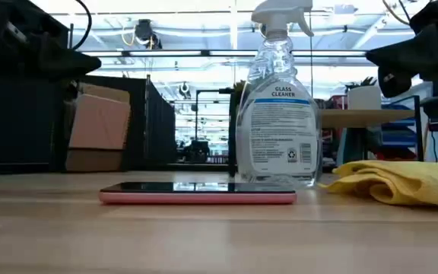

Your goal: Apply microfiber cloth

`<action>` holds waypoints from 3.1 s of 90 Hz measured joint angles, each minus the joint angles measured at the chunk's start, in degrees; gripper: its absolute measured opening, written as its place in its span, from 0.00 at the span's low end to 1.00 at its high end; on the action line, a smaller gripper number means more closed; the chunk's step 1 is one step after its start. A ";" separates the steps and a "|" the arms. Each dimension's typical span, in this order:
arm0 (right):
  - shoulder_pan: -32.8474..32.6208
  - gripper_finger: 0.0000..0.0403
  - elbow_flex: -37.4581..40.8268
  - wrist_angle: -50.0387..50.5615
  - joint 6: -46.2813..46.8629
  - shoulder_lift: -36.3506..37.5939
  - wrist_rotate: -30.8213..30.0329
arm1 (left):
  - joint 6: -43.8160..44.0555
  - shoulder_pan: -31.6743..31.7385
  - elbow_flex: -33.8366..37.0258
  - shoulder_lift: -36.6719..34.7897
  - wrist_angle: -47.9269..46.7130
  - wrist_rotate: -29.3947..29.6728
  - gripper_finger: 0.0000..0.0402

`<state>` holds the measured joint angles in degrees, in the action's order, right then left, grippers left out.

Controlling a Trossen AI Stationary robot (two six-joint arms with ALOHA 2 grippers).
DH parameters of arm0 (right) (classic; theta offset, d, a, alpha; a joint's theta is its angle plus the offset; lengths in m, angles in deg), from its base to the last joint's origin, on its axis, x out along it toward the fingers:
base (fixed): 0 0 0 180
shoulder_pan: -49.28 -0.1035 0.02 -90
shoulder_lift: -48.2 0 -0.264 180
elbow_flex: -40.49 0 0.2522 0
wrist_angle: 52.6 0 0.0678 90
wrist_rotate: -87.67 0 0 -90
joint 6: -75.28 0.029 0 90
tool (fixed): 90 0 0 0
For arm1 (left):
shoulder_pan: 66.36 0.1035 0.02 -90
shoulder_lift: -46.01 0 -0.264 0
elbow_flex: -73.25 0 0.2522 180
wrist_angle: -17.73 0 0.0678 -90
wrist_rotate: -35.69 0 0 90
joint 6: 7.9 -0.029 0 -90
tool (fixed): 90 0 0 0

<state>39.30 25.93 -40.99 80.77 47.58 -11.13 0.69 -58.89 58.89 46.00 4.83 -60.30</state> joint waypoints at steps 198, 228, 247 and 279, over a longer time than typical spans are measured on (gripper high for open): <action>0.00 0.00 0.00 0.01 0.00 0.01 0.00 | -0.02 0.01 0.00 0.00 0.00 0.00 0.02; 0.01 0.00 0.00 0.00 -2.85 0.01 -0.16 | -2.05 0.02 0.00 0.00 0.06 1.59 0.02; 0.01 0.00 0.00 -0.01 -2.80 0.02 -0.17 | -1.36 0.02 0.00 0.00 0.41 2.61 0.02; 0.02 0.00 -0.02 -0.98 10.76 0.00 -0.32 | 10.61 0.02 -0.34 0.40 12.17 6.48 0.01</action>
<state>39.32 25.91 -41.97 91.53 47.58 -11.45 11.30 -58.87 58.55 46.40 17.00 -53.81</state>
